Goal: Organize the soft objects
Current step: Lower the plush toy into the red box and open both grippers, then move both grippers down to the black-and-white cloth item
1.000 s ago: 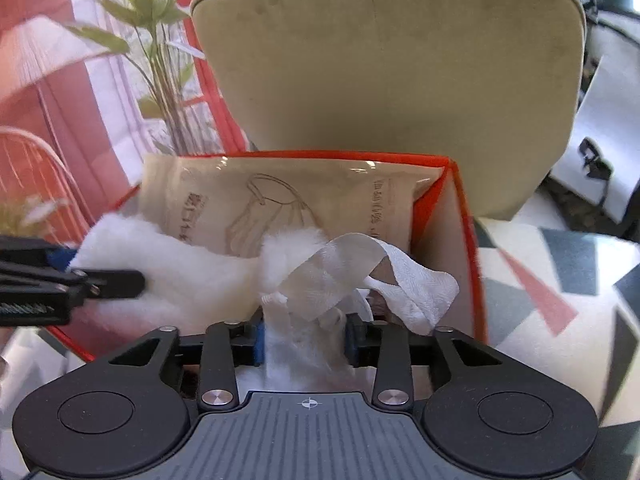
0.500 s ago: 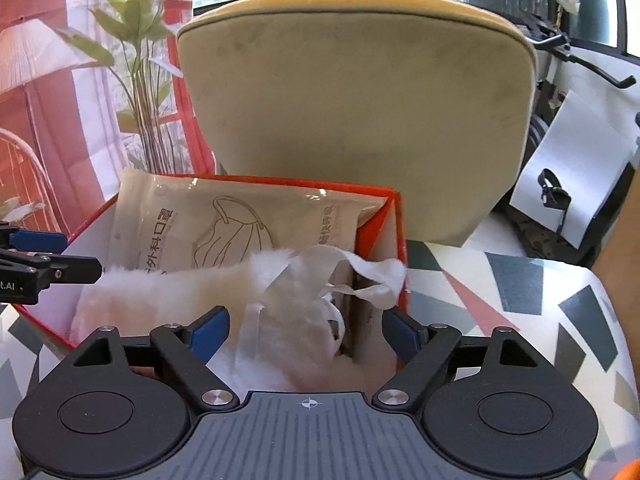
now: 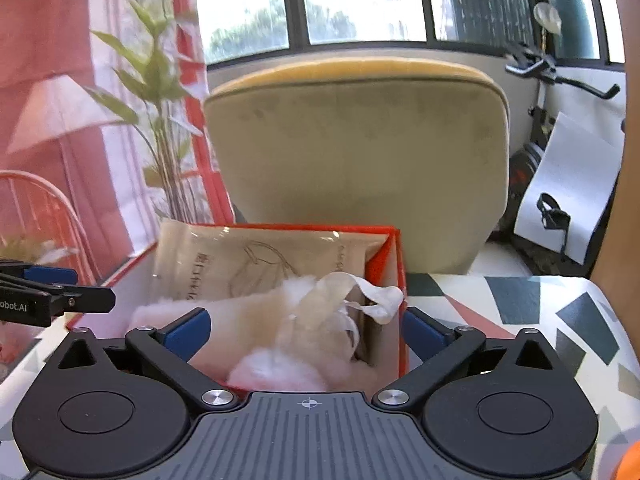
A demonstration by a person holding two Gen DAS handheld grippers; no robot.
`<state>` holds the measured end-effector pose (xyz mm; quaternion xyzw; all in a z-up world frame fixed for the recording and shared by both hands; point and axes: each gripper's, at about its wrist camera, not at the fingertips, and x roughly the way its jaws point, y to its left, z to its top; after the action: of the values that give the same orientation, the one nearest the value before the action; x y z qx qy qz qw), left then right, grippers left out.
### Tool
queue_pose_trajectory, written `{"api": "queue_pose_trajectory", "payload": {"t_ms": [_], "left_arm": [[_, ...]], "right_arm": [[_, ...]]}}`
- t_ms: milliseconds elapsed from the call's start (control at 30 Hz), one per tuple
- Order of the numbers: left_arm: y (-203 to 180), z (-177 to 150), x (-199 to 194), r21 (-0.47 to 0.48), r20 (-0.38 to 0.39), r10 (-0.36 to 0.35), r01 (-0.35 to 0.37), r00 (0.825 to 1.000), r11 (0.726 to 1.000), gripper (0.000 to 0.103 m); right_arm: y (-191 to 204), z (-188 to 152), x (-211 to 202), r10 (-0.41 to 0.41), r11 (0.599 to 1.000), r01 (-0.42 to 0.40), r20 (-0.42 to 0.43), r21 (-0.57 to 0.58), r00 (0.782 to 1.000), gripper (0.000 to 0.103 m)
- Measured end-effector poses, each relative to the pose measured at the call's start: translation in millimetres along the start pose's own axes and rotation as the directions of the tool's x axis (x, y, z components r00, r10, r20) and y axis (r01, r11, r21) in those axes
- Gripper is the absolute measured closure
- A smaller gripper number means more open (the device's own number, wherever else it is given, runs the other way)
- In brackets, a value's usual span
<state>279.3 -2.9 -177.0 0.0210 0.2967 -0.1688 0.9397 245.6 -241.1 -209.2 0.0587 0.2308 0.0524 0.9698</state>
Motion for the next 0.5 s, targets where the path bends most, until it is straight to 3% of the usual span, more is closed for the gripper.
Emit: {"api": "queue_pose_trajectory", "payload": {"t_ms": [167, 500], "left_arm": [[-2, -18, -19, -0.01, 0.006, -0.01, 0.01, 1.0, 1.0, 0.009], [2, -63, -39, -0.069, -0.055, 0.002, -0.006, 0.998, 0.998, 0.009]], "right_arm": [[3, -20, -22, 0.019, 1.0, -0.02, 0.028, 0.014, 0.999, 0.002], [14, -68, -43, 0.022, 1.0, -0.022, -0.027, 0.02, 0.999, 0.003]]}}
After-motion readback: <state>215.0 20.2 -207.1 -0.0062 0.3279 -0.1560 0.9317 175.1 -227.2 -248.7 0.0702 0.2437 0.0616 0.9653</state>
